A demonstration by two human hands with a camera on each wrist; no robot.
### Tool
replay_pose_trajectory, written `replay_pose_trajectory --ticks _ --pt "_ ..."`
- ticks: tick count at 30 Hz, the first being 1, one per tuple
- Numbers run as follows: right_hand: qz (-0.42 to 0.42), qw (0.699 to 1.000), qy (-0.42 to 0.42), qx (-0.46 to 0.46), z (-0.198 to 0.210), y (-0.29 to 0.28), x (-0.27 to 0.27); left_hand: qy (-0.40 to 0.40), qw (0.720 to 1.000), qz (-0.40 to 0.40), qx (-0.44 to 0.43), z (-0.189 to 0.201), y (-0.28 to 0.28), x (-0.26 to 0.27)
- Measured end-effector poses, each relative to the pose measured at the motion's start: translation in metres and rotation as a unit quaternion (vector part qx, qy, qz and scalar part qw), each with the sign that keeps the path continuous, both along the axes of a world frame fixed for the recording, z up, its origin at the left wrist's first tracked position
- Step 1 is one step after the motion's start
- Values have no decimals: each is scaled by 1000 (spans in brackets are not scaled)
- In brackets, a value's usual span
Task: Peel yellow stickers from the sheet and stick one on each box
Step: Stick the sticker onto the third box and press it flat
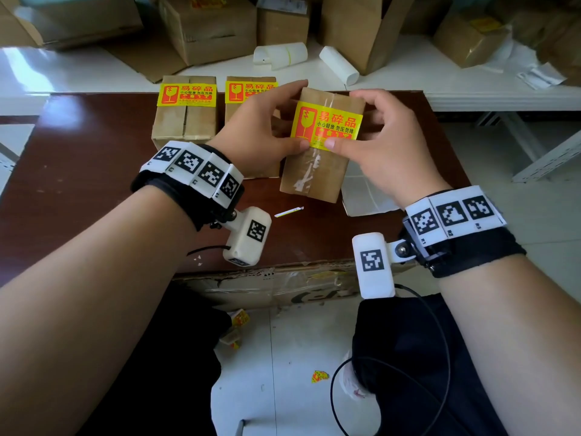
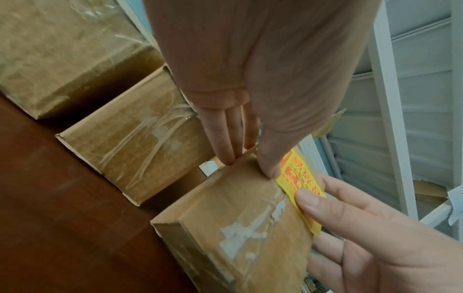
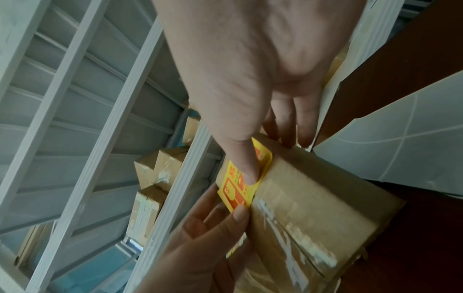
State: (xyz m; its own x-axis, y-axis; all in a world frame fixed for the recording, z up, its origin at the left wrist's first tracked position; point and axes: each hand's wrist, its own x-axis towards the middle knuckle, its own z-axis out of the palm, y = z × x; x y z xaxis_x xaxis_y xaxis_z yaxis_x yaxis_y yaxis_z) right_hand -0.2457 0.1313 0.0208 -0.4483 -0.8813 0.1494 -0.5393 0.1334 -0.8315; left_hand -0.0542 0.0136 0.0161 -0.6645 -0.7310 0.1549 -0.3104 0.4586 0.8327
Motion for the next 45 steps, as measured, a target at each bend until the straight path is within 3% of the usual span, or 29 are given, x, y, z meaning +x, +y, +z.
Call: replay_pose_trajectory --ticks 7,12,18,23,32,36,45 --pt "88 994 -51 41 10 11 -9 14 998 -25 47 0 -3 7" --pt "86 994 -65 24 13 12 -7 44 995 -8 93 1 -1 4" --pt "20 997 -60 -39 5 6 5 17 999 44 -7 3 9 -4" --pt "6 998 -43 -34 1 -1 5 4 1000 5 -5 1 -1 -1" --pt "95 990 -85 60 14 10 -10 19 995 -60 74 1 -8 9" --pt "88 990 -102 37 11 10 -7 66 996 7 60 4 1 3" --pt "48 999 11 10 -3 4 4 25 996 85 -32 -3 12 -10"
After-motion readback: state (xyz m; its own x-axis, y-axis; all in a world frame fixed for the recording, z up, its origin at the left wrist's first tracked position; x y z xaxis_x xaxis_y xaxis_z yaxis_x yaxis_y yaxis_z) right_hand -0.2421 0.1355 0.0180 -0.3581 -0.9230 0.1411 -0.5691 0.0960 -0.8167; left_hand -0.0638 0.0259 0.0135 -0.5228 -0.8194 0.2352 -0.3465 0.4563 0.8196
